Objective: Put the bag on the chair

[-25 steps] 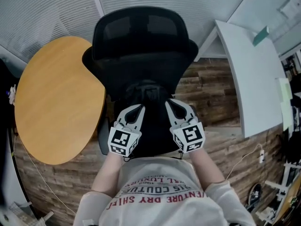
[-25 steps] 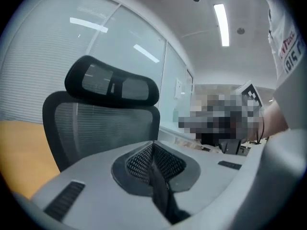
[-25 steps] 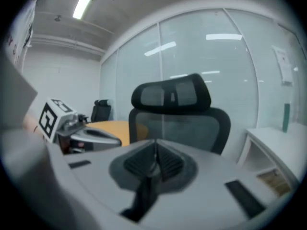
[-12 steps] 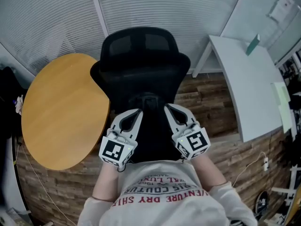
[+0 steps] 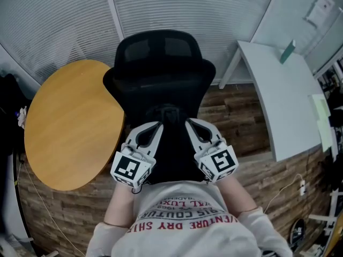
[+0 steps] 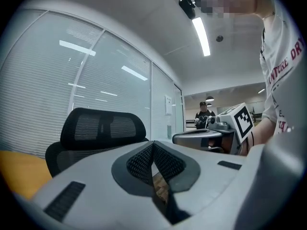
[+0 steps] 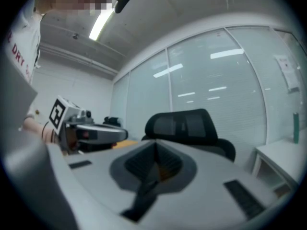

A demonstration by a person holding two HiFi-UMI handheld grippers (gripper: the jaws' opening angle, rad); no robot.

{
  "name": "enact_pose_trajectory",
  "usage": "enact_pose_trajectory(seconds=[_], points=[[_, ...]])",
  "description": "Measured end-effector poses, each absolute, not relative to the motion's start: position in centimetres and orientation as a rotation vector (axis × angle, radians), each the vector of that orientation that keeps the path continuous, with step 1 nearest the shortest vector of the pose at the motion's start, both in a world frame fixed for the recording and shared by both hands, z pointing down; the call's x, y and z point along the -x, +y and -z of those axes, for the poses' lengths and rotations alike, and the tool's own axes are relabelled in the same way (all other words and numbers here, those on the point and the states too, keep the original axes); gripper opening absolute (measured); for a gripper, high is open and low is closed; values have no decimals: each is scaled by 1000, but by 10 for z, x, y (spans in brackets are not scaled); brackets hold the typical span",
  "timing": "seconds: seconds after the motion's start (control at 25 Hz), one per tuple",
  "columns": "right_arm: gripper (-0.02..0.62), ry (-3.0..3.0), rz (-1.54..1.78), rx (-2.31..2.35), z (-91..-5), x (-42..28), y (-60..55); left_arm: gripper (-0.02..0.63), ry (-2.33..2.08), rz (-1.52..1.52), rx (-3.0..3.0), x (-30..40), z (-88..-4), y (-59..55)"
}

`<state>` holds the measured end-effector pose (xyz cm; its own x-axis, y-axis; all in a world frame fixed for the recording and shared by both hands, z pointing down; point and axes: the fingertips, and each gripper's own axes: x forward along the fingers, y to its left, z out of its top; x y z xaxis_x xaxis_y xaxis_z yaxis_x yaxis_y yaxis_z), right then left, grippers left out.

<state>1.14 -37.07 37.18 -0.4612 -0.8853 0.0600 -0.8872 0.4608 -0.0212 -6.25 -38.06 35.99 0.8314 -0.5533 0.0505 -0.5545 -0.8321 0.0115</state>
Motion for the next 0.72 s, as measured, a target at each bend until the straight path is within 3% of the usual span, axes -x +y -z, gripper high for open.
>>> enact_pose_trajectory(seconds=[0.72], points=[[26,-2635,-40,-1612,-371,-11,-365,31,-935,-102,-2967,65,-366,-381]])
